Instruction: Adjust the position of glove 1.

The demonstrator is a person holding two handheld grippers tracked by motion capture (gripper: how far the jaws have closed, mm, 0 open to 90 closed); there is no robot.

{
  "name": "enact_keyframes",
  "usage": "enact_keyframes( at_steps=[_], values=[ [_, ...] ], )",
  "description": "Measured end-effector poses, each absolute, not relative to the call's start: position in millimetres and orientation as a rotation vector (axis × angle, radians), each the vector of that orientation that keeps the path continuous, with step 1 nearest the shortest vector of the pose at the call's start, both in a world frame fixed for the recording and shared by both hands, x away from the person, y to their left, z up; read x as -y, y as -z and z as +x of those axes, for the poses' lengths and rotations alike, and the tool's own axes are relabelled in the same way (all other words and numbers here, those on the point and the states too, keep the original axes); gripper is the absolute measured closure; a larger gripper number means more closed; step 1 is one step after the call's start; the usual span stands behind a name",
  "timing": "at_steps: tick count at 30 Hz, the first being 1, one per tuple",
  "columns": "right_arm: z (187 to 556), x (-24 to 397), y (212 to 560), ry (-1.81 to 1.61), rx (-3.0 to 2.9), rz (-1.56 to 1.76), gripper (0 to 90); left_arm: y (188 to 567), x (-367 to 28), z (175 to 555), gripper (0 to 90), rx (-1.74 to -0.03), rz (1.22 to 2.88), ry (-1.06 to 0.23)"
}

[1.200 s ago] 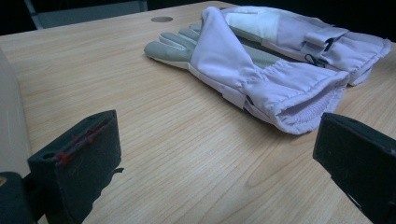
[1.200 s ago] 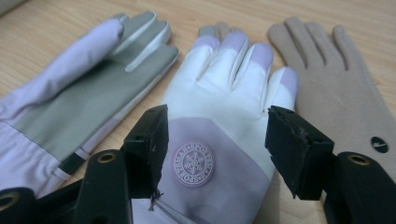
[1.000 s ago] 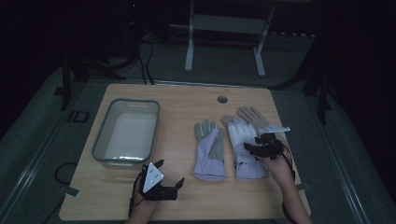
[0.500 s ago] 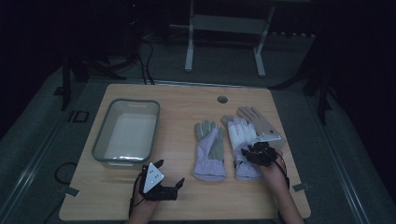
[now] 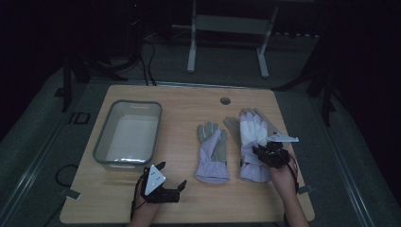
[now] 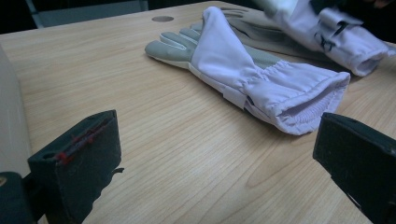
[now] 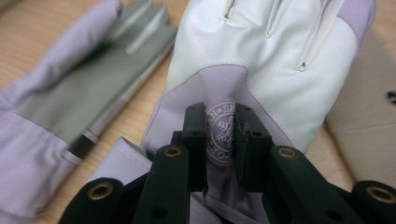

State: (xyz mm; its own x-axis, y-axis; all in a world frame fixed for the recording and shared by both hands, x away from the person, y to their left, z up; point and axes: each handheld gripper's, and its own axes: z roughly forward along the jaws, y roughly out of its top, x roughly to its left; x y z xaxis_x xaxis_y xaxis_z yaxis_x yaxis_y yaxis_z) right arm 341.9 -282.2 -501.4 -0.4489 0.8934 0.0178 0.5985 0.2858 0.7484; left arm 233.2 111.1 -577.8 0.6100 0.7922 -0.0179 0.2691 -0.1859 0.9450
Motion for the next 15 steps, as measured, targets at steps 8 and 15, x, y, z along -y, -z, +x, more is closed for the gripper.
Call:
enact_keyframes(
  at_steps=[8,15],
  values=[
    [334,281,460,-1.014,-2.078,1.341,76.3,578,-112,233,1.3,-0.873,1.741,-0.599],
    [332,264,436,-1.04,-2.067,1.319,76.4,578,-112,233,1.3,-0.871,1.74,-0.604]
  ],
)
